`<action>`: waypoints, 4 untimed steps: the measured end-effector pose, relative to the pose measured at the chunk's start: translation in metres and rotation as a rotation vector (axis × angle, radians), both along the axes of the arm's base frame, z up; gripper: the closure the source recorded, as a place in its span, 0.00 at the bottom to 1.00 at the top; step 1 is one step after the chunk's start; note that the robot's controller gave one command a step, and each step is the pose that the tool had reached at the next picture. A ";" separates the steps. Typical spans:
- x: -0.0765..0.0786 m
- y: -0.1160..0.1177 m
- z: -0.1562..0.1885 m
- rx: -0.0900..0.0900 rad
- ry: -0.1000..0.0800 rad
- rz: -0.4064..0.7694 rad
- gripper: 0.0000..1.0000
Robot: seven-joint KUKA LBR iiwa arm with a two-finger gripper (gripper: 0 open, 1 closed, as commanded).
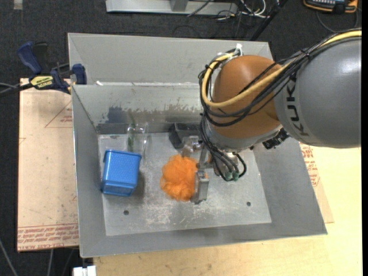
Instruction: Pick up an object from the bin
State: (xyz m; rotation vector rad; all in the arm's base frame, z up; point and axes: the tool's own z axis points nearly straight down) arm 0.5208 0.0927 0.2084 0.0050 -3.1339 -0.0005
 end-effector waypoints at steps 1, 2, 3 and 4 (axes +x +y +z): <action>0.001 0.000 0.005 0.001 -0.007 -0.002 0.00; -0.002 0.002 -0.034 0.002 -0.012 0.052 0.00; -0.011 0.018 -0.081 0.002 -0.008 0.217 0.00; -0.010 0.021 -0.092 0.003 -0.004 0.228 0.00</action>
Offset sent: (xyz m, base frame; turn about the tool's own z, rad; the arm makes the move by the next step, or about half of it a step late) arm -0.0101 0.0052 -0.0805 -0.1131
